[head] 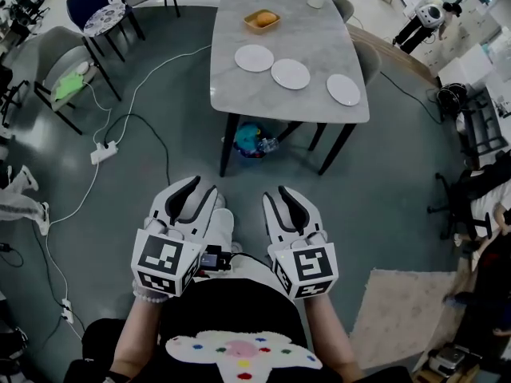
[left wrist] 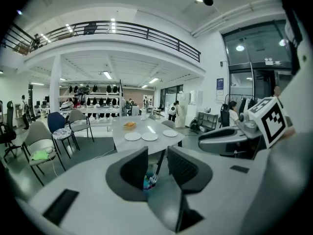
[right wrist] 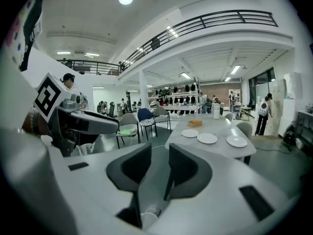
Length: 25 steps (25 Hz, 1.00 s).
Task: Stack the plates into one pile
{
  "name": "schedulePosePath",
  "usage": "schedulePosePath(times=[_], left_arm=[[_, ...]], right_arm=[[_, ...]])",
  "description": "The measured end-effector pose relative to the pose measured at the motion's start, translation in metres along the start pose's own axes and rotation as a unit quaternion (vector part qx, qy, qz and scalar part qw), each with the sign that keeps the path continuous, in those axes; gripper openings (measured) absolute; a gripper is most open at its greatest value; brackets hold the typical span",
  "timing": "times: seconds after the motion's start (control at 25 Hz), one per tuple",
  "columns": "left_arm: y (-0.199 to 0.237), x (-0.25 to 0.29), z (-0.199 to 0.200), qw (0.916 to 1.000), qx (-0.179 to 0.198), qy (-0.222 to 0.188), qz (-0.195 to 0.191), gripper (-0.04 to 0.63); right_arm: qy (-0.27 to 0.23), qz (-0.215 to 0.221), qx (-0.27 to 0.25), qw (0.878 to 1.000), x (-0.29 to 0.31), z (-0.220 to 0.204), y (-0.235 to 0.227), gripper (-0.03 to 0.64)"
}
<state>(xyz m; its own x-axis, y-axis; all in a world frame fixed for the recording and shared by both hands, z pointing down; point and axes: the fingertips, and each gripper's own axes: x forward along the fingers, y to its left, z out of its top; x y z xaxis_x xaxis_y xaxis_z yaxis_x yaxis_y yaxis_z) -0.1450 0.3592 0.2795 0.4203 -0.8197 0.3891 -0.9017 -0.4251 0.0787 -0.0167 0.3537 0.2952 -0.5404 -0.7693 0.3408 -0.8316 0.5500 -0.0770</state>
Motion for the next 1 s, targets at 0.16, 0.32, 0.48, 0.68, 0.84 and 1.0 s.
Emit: schedulePosePath(times=[0.16,0.32,0.48,0.68,0.84,1.0], left_arm=[[0.0,0.012,0.007,0.9999,0.002,-0.007,-0.013,0.132],[0.006,0.031,0.013,0.9996,0.001,-0.009,-0.026,0.132],[0.016,0.055,0.02,0.9992,0.001,-0.009,-0.04,0.13],[0.029,0.086,0.032,0.9982,-0.001,-0.007,-0.06,0.129],[0.044,0.115,0.046,0.9972,0.003,-0.002,-0.074,0.127],[0.064,0.142,0.062,0.9965,0.002,0.0,-0.083,0.124]], right_arm=[[0.0,-0.006,0.0,1.0,0.005,0.004,-0.007,0.097],[0.0,-0.015,0.001,1.0,0.019,0.009,-0.018,0.097],[0.0,-0.026,0.003,1.0,0.037,0.015,-0.031,0.097],[0.003,-0.036,0.005,0.999,0.064,0.025,-0.047,0.097],[0.005,-0.05,0.015,0.999,0.089,0.035,-0.065,0.097],[0.009,-0.06,0.02,0.998,0.116,0.049,-0.081,0.097]])
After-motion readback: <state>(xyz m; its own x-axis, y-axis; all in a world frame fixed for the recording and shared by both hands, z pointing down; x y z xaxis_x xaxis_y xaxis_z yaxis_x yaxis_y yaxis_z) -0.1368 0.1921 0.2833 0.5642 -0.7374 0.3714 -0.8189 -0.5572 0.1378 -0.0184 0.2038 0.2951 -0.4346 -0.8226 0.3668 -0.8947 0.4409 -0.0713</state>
